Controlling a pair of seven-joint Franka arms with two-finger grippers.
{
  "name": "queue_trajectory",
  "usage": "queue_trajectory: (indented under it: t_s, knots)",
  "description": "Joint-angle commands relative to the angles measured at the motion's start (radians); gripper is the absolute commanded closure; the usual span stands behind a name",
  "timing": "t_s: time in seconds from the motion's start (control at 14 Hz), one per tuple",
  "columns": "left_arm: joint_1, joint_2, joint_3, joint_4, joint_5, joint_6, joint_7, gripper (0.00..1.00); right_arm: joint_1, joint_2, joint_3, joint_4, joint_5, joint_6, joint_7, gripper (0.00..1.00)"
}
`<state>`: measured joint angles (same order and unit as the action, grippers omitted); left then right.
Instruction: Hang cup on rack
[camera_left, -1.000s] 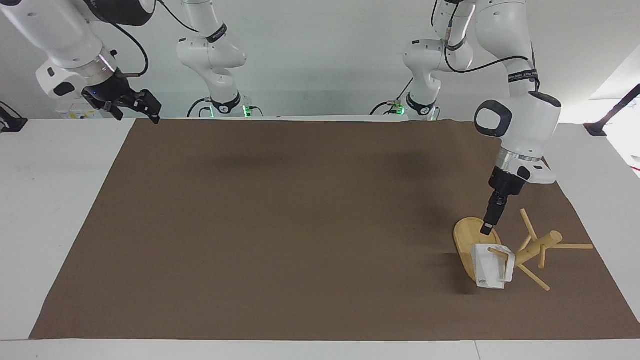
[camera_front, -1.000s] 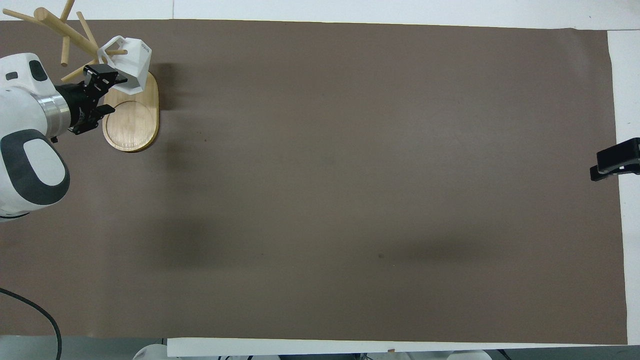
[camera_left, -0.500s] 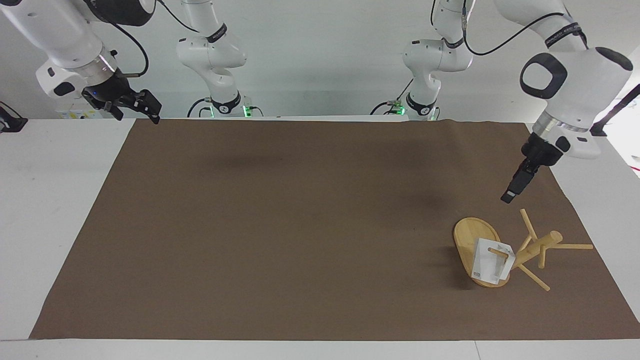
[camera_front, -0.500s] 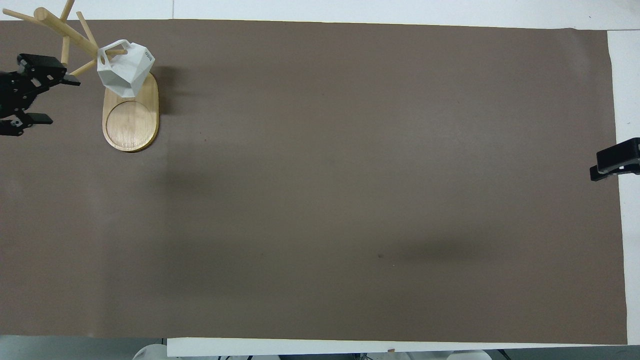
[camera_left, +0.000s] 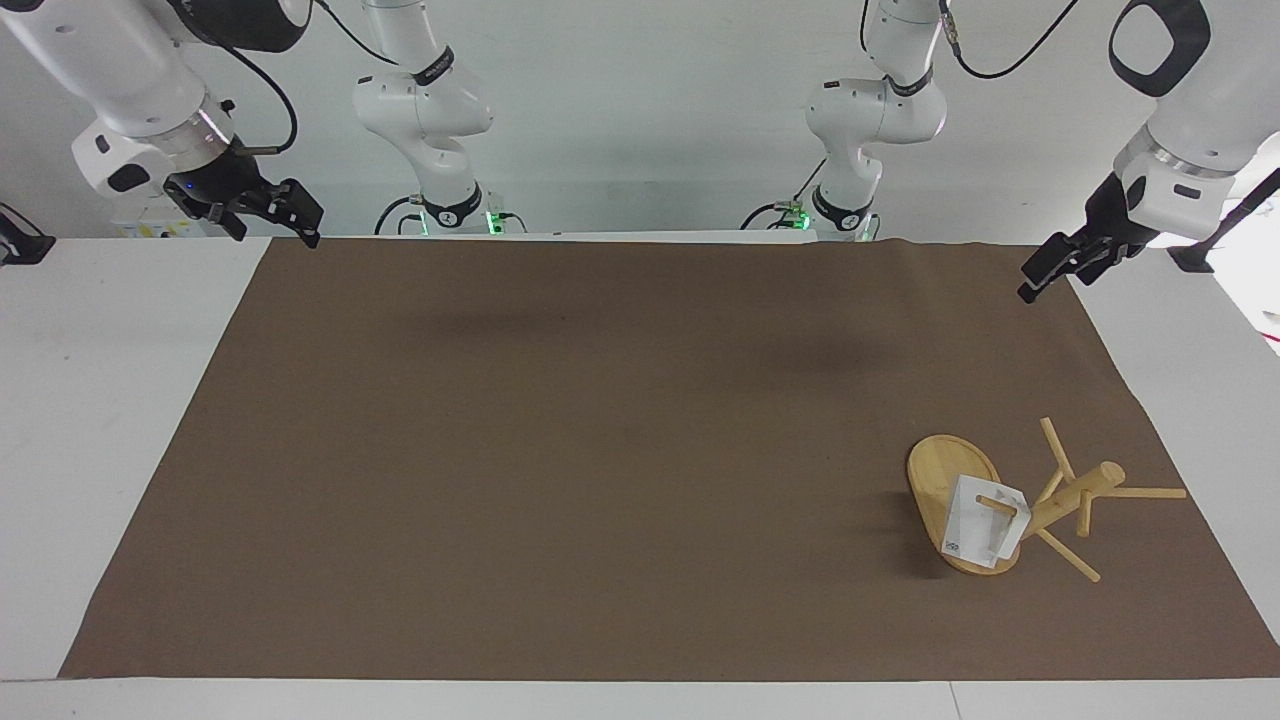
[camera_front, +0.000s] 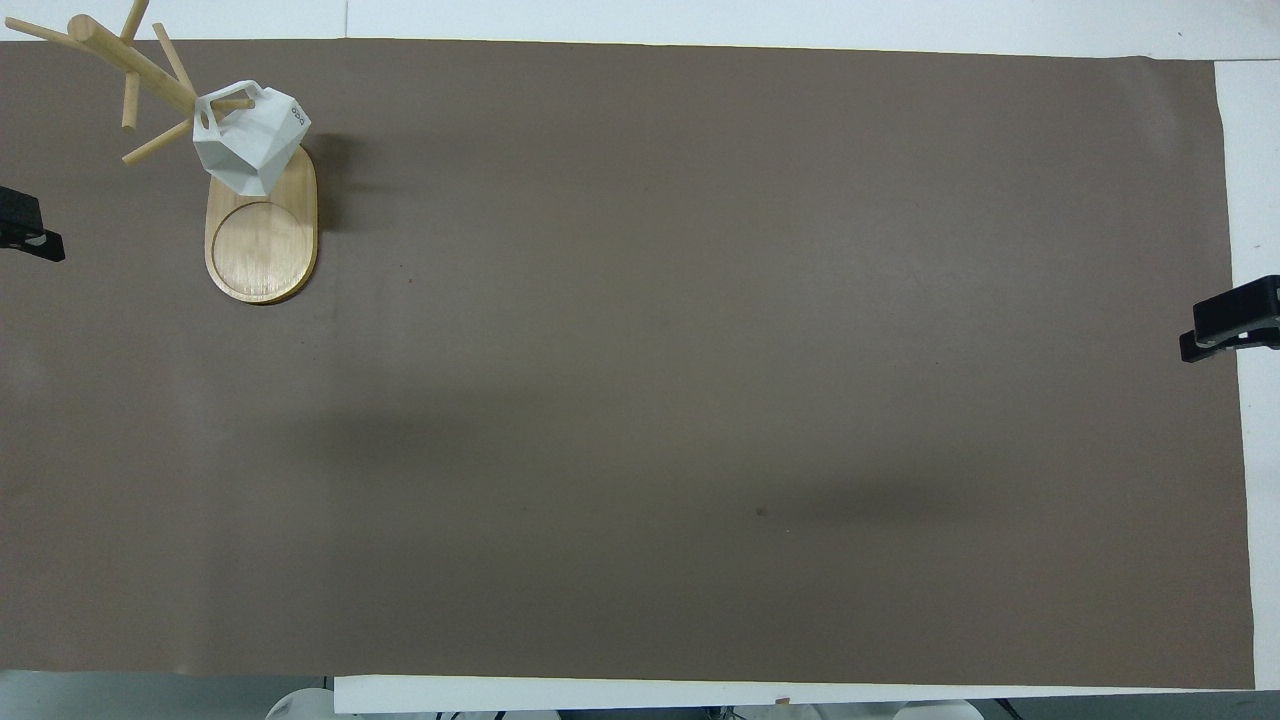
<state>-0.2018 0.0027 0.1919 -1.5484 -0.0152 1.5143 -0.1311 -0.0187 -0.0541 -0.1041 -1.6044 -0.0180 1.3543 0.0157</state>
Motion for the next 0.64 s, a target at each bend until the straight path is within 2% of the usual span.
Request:
queue_trajectory:
  t_s: [0.0,0.21,0.43,0.57]
  knots:
    - [0.002,0.02,0.001,0.034,0.02,-0.034,0.091,0.0,-0.001,-0.016,0.001,-0.023,-0.003,0.014,0.006,0.01]
    - [0.001,0.014,0.003,0.033,0.021,-0.04,0.094,0.0,-0.001,-0.016,0.001,-0.023,-0.003,0.014,0.006,0.01]
    - [0.004,0.003,0.003,0.028,0.02,-0.054,0.22,0.0,-0.001,-0.016,0.001,-0.023,-0.003,0.014,0.006,0.01]
    - [0.004,0.003,0.003,0.028,0.02,-0.052,0.228,0.0,-0.001,-0.016,0.001,-0.023,-0.003,0.014,0.006,0.01]
